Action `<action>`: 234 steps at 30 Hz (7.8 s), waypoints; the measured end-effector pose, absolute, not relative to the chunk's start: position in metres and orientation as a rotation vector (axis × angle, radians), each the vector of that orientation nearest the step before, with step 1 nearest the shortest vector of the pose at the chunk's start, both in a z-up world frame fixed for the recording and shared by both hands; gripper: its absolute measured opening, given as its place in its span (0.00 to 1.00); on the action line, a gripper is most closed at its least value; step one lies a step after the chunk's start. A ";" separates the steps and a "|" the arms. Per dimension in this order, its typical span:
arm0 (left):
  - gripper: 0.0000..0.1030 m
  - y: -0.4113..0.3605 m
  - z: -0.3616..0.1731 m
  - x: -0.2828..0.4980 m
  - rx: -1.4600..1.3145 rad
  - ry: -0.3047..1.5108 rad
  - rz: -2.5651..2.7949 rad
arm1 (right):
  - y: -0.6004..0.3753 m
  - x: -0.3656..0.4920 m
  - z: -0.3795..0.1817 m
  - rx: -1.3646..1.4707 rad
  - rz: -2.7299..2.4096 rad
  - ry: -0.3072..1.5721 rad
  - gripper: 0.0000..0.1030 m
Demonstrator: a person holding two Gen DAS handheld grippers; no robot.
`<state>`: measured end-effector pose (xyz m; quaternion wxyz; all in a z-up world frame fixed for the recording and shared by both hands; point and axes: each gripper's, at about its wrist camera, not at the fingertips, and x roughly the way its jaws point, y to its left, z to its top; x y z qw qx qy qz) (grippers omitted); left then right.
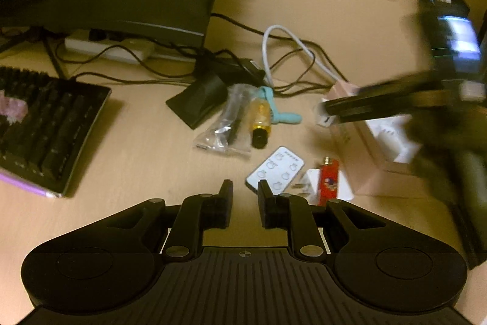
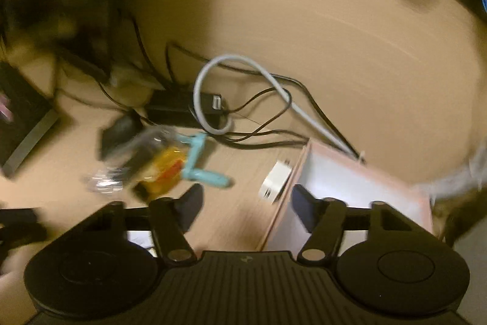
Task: Organize rigid objects
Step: 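Grasp the red lighter with the left gripper while the right grasps a small white plug charger, then carry the red lighter into the pink box and open the left gripper, then lower the white plug charger into the box and open the right gripper, then grasp the white cube charger with the left gripper, then lift the white cube charger toward the pink box with the left gripper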
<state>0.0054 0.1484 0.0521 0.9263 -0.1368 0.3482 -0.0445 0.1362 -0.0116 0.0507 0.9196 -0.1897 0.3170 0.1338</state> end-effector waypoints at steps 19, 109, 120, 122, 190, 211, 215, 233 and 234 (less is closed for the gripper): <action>0.19 0.160 0.040 -0.015 -0.349 0.712 -0.057 | 0.058 0.250 -0.024 -0.963 0.072 0.884 0.27; 0.26 -0.010 0.101 0.002 0.155 0.716 -0.577 | -0.188 -0.067 0.054 0.077 0.220 0.675 0.19; 0.25 -0.025 0.120 0.130 -0.053 0.751 -0.461 | -0.198 -0.076 0.072 0.118 0.156 0.595 0.19; 0.26 -0.034 0.111 0.145 -0.074 0.763 -0.431 | -0.199 -0.078 0.069 0.122 0.146 0.601 0.19; 0.28 0.074 0.035 0.114 0.001 0.887 -0.453 | -0.179 -0.041 -0.029 0.099 0.176 0.733 0.88; 0.31 0.058 0.031 0.034 0.047 0.871 -0.600 | -0.164 -0.048 -0.036 -0.012 0.205 0.702 1.00; 0.31 0.047 0.033 0.018 0.168 0.835 -0.605 | -0.163 -0.048 -0.036 -0.015 0.202 0.704 1.00; 0.31 0.011 0.019 -0.007 0.299 0.840 -0.591 | -0.160 -0.045 -0.033 -0.060 0.225 0.761 1.00; 0.32 0.010 0.019 -0.006 0.290 0.843 -0.586 | -0.159 -0.045 -0.033 -0.060 0.224 0.761 1.00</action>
